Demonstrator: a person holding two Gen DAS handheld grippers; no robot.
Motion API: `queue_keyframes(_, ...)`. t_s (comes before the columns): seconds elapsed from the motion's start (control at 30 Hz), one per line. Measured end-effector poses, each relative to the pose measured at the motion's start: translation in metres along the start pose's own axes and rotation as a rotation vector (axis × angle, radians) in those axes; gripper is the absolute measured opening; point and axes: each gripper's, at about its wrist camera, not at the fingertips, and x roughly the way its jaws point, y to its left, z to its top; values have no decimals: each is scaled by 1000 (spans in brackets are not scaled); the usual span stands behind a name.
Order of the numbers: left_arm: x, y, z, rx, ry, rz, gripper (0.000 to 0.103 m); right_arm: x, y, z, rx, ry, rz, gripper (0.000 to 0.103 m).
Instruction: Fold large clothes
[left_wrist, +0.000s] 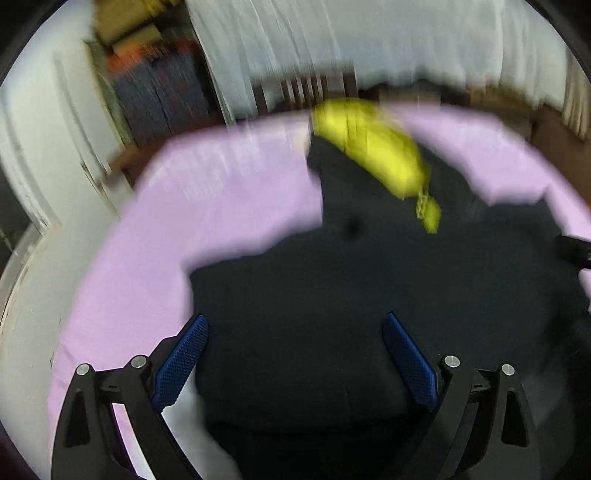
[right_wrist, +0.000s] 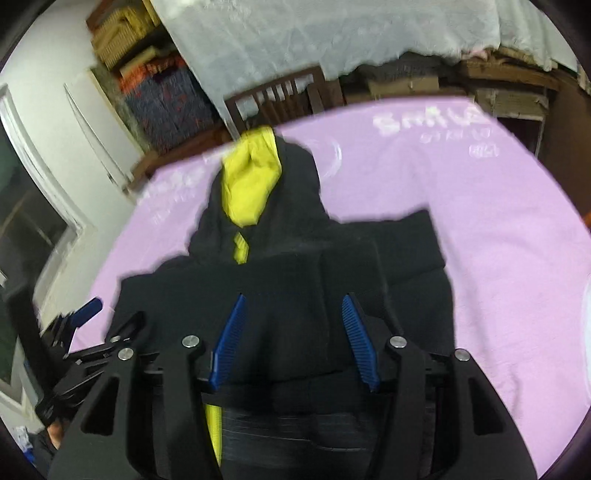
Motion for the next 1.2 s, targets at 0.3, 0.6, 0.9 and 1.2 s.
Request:
queue_keyframes(0.3,-25,11,4,-72,-39,-106,100,-10,1,-5,-52,-1,60,48)
queue_keyframes(0.6,-35,5,-18,-33,23,-118,100,-17,4,-34,-66,66,56,59)
queue_keyframes(0.9,-53,13,-65,-26,94,-174,100,-56,-38,-84,-9,139,73,60)
queue_keyframes(1.2,-40,38,-39,-127,48,-181,100,-56,-3,-33,-122,73,41,63)
